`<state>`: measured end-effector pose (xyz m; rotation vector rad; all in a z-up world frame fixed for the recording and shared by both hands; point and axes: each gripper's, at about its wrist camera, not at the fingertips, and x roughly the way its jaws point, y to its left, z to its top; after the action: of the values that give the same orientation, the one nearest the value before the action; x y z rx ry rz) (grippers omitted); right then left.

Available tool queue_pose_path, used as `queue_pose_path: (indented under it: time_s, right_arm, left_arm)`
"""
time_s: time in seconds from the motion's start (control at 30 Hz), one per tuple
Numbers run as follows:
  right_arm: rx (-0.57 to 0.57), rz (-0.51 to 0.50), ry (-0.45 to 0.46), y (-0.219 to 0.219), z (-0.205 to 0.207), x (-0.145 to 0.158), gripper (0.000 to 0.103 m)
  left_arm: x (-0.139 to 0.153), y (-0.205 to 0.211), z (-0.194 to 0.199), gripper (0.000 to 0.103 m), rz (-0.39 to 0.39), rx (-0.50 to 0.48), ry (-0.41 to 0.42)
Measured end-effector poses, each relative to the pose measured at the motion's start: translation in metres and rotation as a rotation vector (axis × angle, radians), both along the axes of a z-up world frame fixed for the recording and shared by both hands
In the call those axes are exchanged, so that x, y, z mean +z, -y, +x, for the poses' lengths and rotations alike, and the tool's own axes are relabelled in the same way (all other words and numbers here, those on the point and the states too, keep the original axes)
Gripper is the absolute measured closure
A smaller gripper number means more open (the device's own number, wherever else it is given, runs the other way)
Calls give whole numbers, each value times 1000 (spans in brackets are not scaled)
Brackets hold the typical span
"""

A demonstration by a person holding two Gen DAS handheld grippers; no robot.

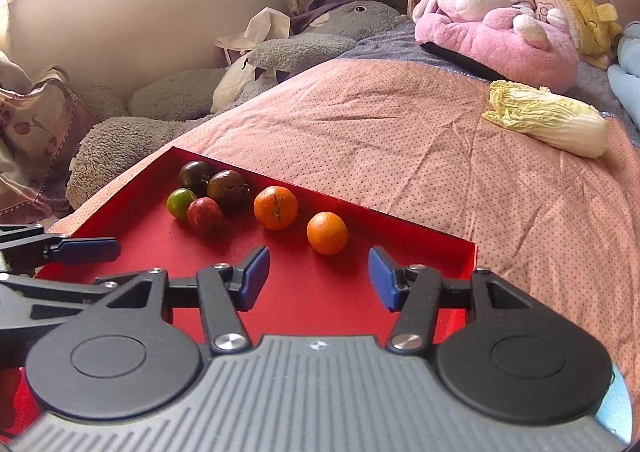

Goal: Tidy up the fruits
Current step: 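Move both open grippers back from the plate to the red tray, then grasp a mandarin orange in the red tray with the right gripper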

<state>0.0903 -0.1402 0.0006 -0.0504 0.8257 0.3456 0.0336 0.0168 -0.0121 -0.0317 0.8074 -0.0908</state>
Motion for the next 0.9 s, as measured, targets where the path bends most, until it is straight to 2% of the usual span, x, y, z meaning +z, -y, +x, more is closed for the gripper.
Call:
queue_pose_path:
  time_s: [0.17, 0.5, 0.53, 0.57, 0.73, 0.9]
  right_arm:
    - [-7, -34, -52, -10, 36, -29, 52]
    - [-4, -56, -93, -18, 67, -54, 53]
    - [-1, -55, -94, -19, 68, -55, 57]
    - [7, -47, -94, -18, 69, -55, 65]
    - [-4, -42, -71, -8, 57, -50, 65]
    - [-20, -25, -40, 21, 16, -32, 65]
  left_arm:
    - [-3, -10, 6, 46, -16, 12, -11]
    - [-11, -17, 16, 46, -39, 12, -33]
    - [-12, -16, 17, 46, -40, 11, -34]
    - [-12, -16, 18, 46, -41, 11, -34]
    - [-11, -11, 23, 46, -48, -11, -31]
    - [-10, 10, 33, 46, -36, -70, -22]
